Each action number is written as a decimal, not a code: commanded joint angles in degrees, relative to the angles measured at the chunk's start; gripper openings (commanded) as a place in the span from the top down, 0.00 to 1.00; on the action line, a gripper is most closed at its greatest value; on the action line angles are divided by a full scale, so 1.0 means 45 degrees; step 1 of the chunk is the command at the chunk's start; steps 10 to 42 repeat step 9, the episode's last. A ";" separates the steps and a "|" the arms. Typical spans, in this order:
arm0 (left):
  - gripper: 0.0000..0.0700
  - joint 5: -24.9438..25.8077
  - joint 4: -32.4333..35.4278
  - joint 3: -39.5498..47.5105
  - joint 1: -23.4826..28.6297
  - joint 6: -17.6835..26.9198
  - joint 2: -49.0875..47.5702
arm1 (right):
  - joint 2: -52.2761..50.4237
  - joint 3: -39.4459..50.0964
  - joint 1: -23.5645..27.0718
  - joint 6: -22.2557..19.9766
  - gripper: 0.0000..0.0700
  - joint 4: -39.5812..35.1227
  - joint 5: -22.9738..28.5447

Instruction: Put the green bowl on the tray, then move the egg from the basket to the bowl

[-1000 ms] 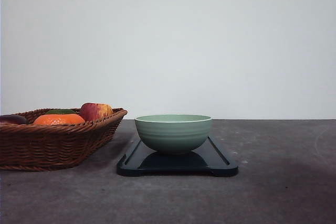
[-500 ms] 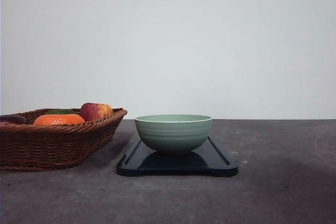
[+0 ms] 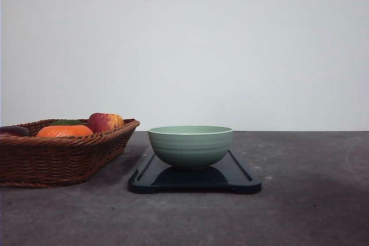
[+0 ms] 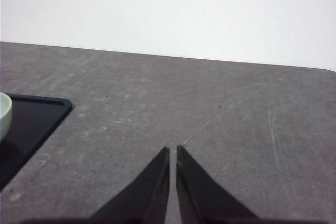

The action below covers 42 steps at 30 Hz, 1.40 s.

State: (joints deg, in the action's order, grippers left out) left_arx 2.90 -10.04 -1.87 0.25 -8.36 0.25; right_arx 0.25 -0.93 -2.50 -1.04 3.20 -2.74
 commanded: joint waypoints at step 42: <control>1.00 -0.0034 0.0198 0.0248 0.0024 0.0064 -0.0015 | -0.0010 0.0058 0.0005 0.0175 0.98 -0.0146 0.0044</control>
